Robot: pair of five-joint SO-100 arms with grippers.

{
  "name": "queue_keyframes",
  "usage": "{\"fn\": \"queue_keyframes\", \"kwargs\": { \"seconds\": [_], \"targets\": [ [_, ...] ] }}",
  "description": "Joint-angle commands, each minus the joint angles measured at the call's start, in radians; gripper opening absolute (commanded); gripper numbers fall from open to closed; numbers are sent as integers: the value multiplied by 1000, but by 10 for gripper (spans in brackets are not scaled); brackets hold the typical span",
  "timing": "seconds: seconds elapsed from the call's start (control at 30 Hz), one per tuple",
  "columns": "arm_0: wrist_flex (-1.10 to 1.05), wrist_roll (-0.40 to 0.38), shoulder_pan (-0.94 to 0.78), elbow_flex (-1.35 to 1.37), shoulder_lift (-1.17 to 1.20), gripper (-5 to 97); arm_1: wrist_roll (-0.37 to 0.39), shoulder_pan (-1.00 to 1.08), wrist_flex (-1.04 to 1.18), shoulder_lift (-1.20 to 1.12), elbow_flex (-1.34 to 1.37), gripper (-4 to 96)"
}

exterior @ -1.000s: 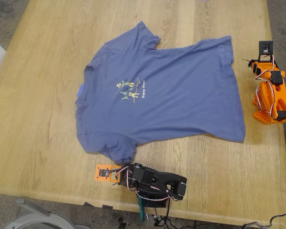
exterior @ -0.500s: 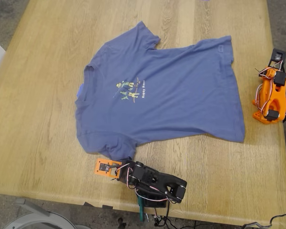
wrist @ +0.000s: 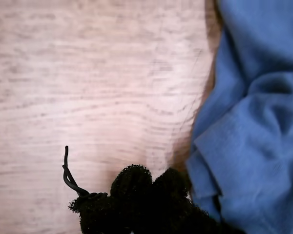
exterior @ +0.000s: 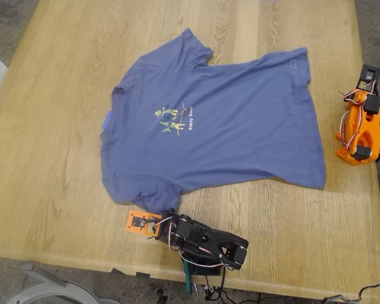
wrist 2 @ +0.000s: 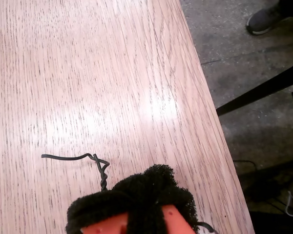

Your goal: Fold a T-shirt

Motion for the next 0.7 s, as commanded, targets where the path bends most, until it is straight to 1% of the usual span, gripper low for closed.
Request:
{"fn": "queue_keyframes", "kwargs": {
  "seconds": [0.0, 0.03, 0.1, 0.23, 0.33, 0.47, 0.5, 0.6, 0.67],
  "targets": [
    [-86, 2, -8, -14, 114, 2, -2, 2, 32, 8, -17, 0],
    [-103, -2, -8, -14, 114, 3, 0, 0, 48, 8, -34, 1],
    [-126, -11, -5, -14, 114, 42, 0, 0, 57, 8, -63, 2],
    [-181, -18, 6, -14, 114, 105, 5, -18, 67, 8, -124, 35],
    [-216, -20, 6, -14, 114, 145, 6, -46, 126, 8, -186, 103],
    [-233, -14, 12, -28, 114, 244, 29, -71, 144, 8, -252, 205],
    [-247, -11, 17, -29, 114, 287, 38, -72, 144, 8, -267, 220],
    [-302, 2, 37, -26, 114, 461, 58, -71, 150, 8, -314, 252],
    [-322, 8, 44, -26, 114, 529, 69, -71, 178, 8, -350, 267]
  ]
}}
